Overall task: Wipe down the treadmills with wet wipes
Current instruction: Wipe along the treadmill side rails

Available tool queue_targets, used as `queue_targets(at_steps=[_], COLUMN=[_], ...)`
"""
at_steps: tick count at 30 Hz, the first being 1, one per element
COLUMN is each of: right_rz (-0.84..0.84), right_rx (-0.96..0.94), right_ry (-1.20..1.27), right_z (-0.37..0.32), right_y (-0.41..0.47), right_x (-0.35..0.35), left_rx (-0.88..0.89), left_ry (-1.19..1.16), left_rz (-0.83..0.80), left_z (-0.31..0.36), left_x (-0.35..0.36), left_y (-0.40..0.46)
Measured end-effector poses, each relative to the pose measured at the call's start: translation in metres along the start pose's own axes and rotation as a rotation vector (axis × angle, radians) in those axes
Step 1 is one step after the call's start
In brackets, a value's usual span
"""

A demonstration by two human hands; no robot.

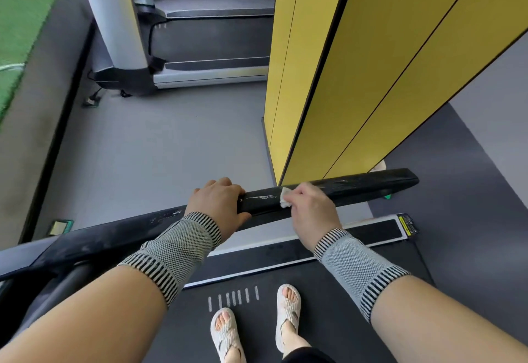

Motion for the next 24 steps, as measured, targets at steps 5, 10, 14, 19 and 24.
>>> queue_targets(at_steps=[5,10,14,19,24], right_rz=[0.015,-0.131,-0.047,-0.156,-0.062], right_rx=[0.241,0.052,0.278,0.122,0.111], right_ry=[0.004,-0.047,-0.047,-0.013,-0.023], right_z=[0.021,-0.022,0.008,-0.009,-0.021], right_y=[0.020,0.026,0.030,0.034,0.024], right_x=[-0.021,-0.009,-0.023,-0.016,-0.008], left_rx=[0.009,0.012,0.024,0.024,0.024], left_ry=[0.001,-0.011,-0.028,-0.028,-0.030], left_rz=[-0.005,-0.013,-0.004,-0.012,-0.010], left_z=[0.000,-0.001,-0.002,-0.002,-0.002], left_x=[0.000,0.001,0.002,0.000,0.000], left_y=[0.000,0.001,0.000,0.001,0.001])
Point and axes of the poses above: each hand's wrist, its own y-axis towards the middle knuckle, its own x-axis out of the palm, z = x × y, the point moved 4 cm from there along y, towards the middle knuckle, and after that the axes turned 13 degrees about -z, right-handed, at the moved point
